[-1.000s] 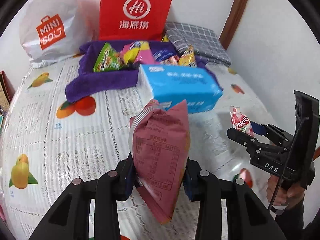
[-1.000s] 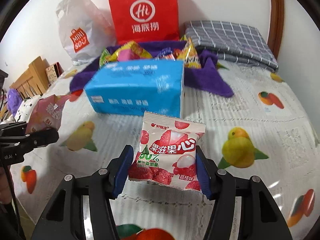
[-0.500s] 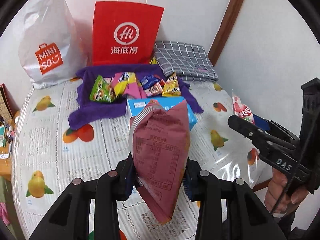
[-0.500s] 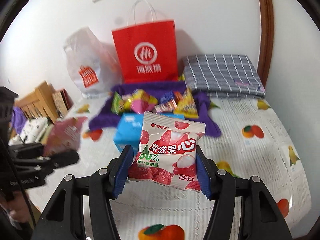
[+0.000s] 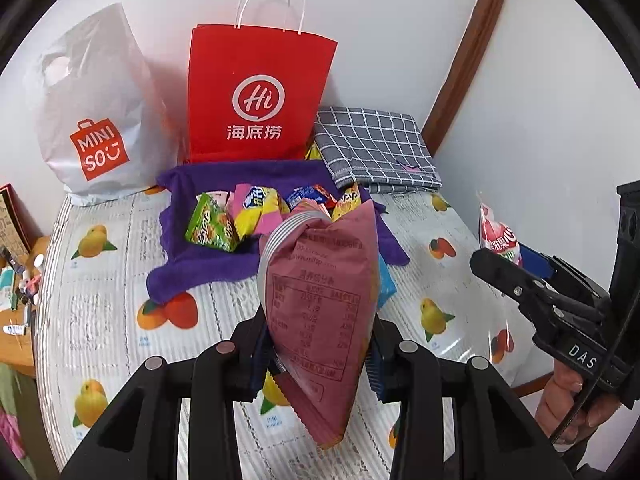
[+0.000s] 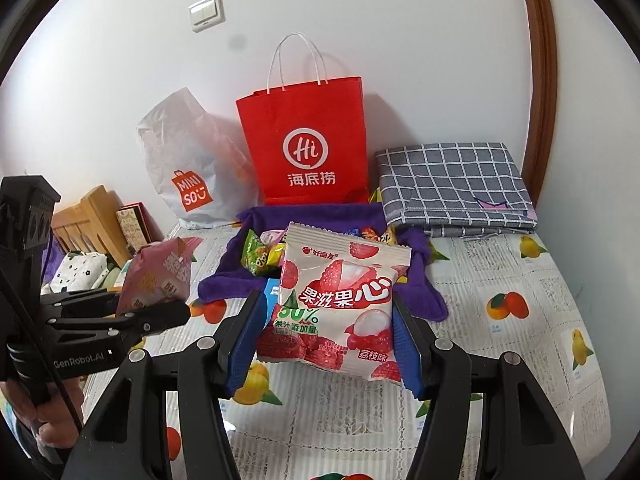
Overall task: Organize snacks
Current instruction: 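Lift both held packets and carry them toward the purple towel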
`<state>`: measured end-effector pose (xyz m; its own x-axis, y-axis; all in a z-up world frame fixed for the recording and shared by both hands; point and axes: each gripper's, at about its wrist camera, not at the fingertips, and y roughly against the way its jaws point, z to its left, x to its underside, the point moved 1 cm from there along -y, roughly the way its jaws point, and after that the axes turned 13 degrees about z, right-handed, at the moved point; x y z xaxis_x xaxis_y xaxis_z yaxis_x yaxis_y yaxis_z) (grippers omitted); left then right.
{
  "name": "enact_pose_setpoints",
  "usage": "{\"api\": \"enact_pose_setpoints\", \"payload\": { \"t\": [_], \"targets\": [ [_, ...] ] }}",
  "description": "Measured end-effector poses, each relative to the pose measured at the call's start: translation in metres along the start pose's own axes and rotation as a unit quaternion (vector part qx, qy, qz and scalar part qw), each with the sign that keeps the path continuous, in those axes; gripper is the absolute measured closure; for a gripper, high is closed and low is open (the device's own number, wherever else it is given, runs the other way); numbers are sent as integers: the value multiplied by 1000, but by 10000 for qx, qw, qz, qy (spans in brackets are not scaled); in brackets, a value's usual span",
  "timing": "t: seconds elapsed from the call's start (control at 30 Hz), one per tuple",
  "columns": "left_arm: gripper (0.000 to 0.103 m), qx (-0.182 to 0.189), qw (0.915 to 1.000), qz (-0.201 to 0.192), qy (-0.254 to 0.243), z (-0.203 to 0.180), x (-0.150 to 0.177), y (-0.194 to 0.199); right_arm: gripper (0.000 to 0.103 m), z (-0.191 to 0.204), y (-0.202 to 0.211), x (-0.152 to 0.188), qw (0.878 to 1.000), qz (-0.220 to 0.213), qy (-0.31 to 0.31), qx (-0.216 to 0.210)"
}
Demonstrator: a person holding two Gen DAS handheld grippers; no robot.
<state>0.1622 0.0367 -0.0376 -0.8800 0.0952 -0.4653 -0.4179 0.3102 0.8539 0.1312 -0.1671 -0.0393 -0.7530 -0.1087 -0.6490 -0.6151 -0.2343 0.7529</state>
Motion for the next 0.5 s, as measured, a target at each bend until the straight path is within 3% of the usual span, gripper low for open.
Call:
{"api": "enact_pose_setpoints", "payload": {
  "t": [0.5],
  "targets": [
    [66,-103,9997,-198,129,7,-37,0,44,-4,-11,-43,9998,112,124,-103]
  ]
}}
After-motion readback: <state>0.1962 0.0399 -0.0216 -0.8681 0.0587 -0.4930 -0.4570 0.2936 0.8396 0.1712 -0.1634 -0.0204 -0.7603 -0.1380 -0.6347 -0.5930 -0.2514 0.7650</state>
